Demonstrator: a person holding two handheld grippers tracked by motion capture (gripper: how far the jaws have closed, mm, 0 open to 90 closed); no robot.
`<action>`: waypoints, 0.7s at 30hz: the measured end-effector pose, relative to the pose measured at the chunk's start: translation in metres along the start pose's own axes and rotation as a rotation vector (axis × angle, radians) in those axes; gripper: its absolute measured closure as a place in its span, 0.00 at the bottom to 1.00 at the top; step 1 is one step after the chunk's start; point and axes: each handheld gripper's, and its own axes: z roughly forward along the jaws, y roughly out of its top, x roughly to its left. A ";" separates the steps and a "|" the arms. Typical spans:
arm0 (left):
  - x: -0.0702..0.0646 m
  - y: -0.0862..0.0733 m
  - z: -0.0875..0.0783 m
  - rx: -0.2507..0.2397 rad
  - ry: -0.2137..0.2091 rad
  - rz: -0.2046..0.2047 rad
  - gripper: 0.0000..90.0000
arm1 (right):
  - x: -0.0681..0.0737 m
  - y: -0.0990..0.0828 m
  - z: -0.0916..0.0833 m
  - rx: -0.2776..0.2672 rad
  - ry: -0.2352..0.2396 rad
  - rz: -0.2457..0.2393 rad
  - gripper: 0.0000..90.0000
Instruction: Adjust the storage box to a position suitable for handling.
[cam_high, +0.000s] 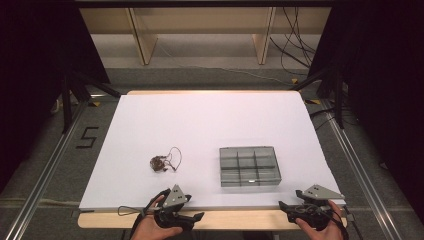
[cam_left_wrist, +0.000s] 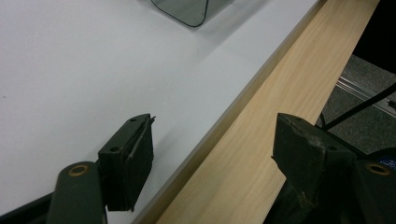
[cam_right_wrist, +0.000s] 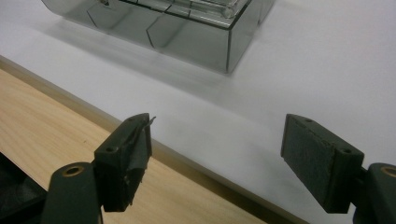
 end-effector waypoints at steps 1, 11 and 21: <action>0.000 0.000 0.000 0.000 0.000 0.000 0.32 | 0.002 0.000 0.000 0.008 0.007 0.024 0.28; 0.000 -0.001 0.001 0.016 -0.001 -0.011 0.32 | -0.001 0.000 0.001 0.012 0.023 -0.005 0.28; 0.003 0.001 0.002 0.016 0.012 0.003 0.32 | -0.004 0.000 -0.002 -0.001 0.001 -0.006 0.28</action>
